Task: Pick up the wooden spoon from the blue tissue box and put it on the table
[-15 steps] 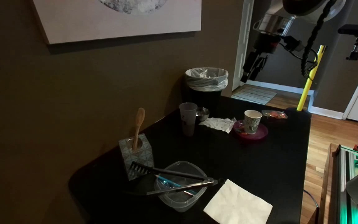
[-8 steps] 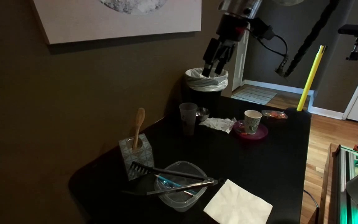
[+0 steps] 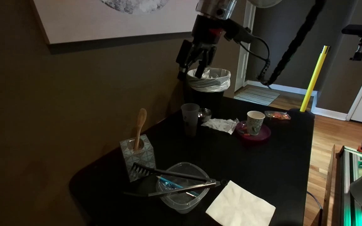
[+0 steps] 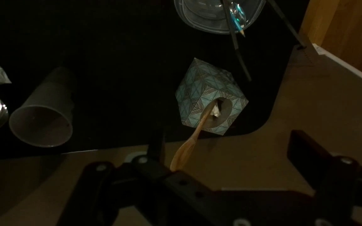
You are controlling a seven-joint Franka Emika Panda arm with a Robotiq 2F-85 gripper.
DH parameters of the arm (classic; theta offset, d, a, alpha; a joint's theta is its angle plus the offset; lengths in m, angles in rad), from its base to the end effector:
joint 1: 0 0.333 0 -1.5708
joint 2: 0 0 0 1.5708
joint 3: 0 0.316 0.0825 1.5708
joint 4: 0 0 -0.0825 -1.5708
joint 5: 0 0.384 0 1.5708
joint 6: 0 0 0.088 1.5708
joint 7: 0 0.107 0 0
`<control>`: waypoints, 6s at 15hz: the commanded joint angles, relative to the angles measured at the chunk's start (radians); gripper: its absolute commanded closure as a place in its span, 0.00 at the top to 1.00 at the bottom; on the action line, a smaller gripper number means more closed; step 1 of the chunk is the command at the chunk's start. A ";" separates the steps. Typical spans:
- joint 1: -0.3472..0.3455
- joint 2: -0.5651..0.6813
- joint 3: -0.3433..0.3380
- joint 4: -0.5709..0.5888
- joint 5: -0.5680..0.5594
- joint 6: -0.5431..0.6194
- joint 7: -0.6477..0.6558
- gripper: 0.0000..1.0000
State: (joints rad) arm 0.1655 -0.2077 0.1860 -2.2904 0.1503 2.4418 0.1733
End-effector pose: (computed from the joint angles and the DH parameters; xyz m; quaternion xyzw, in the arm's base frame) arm 0.4788 0.1794 0.4719 -0.9825 -0.0411 -0.1612 0.0834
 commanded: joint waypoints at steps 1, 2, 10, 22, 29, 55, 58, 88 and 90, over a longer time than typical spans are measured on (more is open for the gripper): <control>0.012 0.048 0.021 0.001 0.029 0.076 0.081 1.00; 0.019 0.082 0.035 0.008 0.045 0.113 0.121 1.00; 0.072 0.452 0.063 0.175 0.039 0.327 0.382 1.00; 0.064 0.709 0.054 0.384 0.151 0.404 0.278 1.00; -0.051 0.895 0.162 0.538 0.285 0.450 0.079 1.00; -0.015 0.989 0.047 0.663 0.246 0.443 0.054 0.46; 0.002 0.996 0.030 0.681 0.238 0.440 0.064 0.39; 0.143 0.731 -0.139 0.434 0.045 0.600 0.117 0.02; 0.131 0.677 -0.126 0.383 0.046 0.643 0.111 0.02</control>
State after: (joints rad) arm 0.2957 0.5759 0.0646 -1.7821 0.2140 3.0263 0.2876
